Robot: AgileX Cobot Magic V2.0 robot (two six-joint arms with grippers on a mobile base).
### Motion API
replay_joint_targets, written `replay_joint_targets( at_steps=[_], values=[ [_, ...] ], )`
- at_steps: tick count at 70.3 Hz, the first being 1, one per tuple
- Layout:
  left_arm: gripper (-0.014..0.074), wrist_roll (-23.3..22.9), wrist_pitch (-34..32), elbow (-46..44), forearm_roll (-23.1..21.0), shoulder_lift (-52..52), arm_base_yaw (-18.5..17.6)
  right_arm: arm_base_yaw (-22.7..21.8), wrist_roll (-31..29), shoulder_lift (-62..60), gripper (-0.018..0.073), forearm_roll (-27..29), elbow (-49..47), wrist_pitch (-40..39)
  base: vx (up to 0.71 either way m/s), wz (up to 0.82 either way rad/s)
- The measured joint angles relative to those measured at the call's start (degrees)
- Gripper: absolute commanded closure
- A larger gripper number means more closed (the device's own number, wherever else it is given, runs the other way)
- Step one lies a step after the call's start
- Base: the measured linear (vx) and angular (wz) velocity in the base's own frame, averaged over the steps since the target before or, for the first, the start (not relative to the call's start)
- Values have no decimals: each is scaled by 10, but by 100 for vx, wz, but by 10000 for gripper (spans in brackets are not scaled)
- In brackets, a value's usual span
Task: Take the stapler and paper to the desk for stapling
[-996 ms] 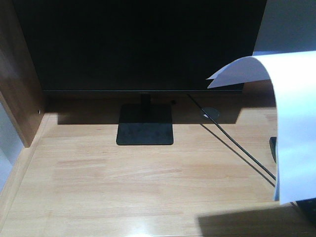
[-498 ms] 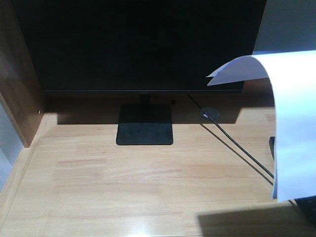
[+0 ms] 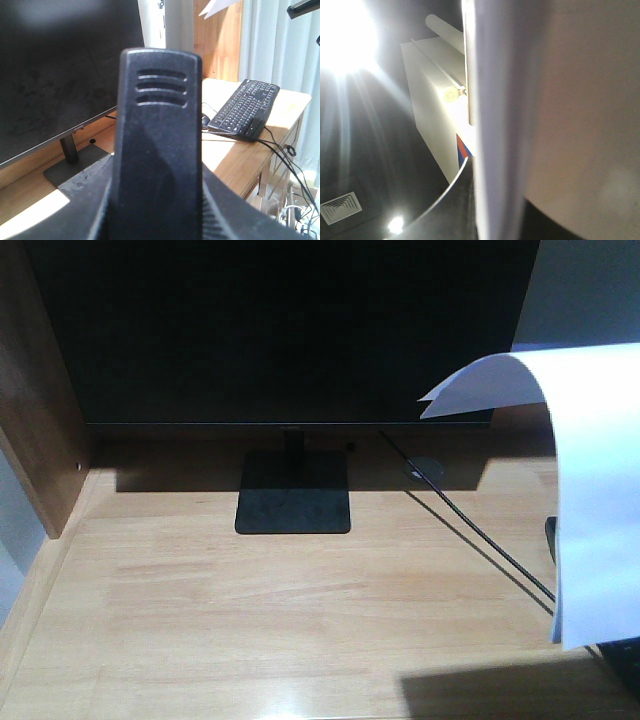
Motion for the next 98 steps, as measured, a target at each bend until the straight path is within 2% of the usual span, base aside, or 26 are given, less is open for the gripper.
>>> replay_joint_targets(
  at_steps=[66,84,98],
  values=[
    [603,0,-16,0,2,10,0,0,0,0,565,0,0,0,0,0],
    [603,1,-73,0,2,119,0,0,0,0,565,0,0,0,0,0],
    [603,40,-133,1,-3,240,0,0,0,0,565,0,0,0,0,0]
  ],
)
